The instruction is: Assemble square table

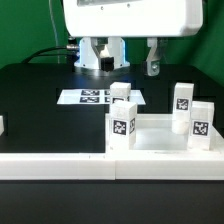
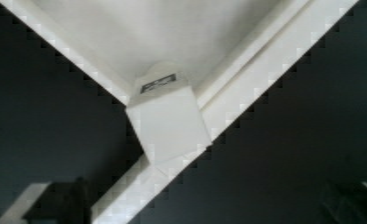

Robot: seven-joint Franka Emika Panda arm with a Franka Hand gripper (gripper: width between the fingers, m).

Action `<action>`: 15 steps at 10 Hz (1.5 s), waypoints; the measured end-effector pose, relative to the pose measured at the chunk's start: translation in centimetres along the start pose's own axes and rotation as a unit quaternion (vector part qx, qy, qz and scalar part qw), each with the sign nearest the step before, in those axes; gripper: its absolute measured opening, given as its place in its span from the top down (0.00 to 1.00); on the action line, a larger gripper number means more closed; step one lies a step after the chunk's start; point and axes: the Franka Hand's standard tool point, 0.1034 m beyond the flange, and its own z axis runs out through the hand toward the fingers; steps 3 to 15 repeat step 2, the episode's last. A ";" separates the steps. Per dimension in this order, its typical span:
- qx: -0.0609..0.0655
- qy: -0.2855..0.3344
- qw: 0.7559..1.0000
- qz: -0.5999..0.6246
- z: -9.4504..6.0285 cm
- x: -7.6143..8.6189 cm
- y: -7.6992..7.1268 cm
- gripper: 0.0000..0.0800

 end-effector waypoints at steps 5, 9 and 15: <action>-0.001 0.000 1.000 0.000 0.1 0.0 0.0 0.19; -0.001 0.000 1.000 0.000 0.1 0.0 0.0 0.19; -0.001 0.000 1.000 0.000 0.1 0.0 0.0 0.19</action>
Offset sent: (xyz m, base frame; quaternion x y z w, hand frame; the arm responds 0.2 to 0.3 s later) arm 0.0000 0.0000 0.0000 0.0000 0.0000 0.0000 1.0000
